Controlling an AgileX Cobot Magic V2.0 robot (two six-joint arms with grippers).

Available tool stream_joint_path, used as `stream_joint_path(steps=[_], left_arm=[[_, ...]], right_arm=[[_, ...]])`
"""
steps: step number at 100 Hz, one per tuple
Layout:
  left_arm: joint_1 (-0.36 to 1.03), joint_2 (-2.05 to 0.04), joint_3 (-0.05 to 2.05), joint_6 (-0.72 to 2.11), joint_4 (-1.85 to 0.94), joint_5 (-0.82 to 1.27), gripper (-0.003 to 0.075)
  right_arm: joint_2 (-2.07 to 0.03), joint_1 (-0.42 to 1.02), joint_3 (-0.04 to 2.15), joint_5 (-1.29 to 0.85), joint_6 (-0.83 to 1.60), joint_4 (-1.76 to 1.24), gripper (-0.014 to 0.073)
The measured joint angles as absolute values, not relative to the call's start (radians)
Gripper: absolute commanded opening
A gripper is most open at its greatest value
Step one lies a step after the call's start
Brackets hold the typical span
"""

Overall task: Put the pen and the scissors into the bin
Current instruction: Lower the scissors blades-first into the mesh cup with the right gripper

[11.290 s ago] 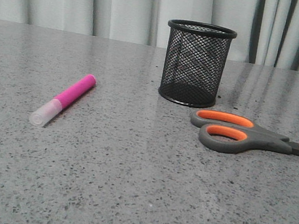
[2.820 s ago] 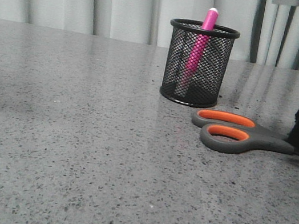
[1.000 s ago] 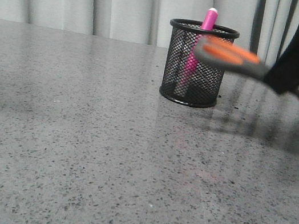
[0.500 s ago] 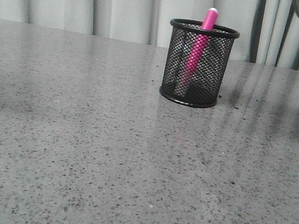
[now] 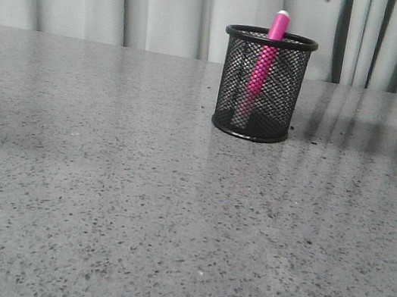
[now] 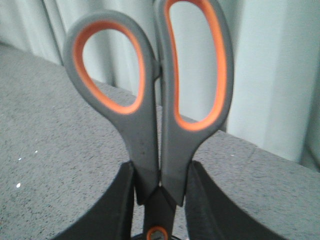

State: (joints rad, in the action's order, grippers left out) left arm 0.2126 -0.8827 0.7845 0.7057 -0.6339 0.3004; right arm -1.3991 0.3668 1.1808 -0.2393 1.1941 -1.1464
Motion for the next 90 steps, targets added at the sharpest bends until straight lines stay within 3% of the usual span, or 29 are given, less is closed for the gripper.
stream_joint_path(steps=[21, 90], left_arm=[[0.213, -0.883, 0.785, 0.706, -0.634, 0.291, -0.0019], [0.213, -0.883, 0.785, 0.706, -0.635, 0.289, -0.0019]], right_arm=[[-1.482, 0.429, 1.192, -0.164, 1.235, -1.148, -0.0076], [-1.563, 0.431, 1.177, -0.106, 1.306, -1.154, -0.0076]])
